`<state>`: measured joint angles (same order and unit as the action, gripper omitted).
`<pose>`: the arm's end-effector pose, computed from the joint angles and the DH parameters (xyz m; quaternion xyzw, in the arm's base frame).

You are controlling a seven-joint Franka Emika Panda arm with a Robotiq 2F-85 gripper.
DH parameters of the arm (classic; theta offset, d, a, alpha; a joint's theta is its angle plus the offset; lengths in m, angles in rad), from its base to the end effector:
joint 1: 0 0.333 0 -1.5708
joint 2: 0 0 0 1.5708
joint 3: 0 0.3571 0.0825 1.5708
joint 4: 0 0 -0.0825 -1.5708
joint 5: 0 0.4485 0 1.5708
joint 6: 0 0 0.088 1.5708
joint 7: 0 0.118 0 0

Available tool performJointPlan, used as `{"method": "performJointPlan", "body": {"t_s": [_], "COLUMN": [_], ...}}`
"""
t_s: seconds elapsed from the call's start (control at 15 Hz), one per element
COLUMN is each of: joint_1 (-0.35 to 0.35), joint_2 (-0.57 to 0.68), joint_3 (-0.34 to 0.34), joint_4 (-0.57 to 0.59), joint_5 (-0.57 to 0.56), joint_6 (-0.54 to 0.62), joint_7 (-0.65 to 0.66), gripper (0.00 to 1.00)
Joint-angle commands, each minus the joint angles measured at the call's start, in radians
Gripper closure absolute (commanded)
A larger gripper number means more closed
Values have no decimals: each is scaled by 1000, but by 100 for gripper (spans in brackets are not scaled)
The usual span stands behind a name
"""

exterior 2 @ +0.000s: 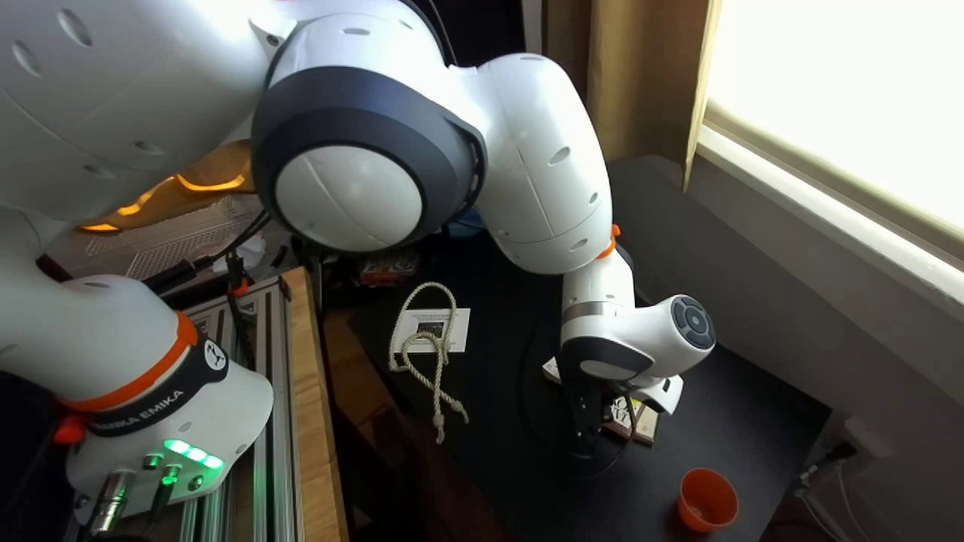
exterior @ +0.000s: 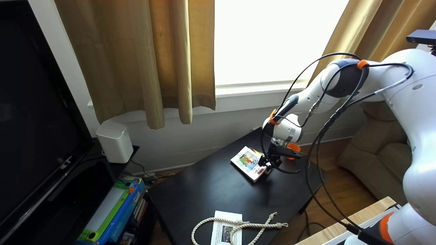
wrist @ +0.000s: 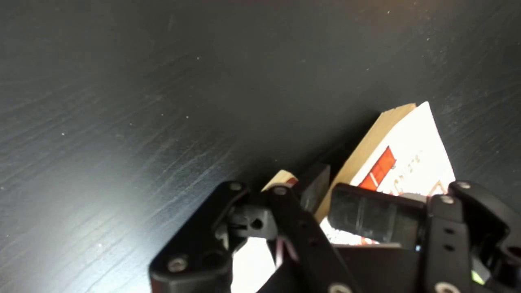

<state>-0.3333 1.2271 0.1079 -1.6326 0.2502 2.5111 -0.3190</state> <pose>0.5994 -0.1302 -0.1695 -0.9743 0.0923 0.1366 0.1532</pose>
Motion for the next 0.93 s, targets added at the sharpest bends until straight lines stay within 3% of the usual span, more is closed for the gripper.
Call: {"method": "performJointPlan", "body": {"t_s": [0.0,0.47,0.67,0.73,0.8,0.87], "joint_1": [58,138,141,139,140,134], "joint_2": [-29,-26,-59,-73,-89,-100], "joint_3": [-23,-33,-29,-28,-29,-24], "joint_4": [-37,-38,-62,-68,-77,-80], "joint_5": [-54,-117,-126,-128,-128,-127], "joint_6": [-25,-80,-59,-52,-31,-13], "joint_7": [40,53,41,38,37,29], "gripper": [100,100,100,94,75,69]}}
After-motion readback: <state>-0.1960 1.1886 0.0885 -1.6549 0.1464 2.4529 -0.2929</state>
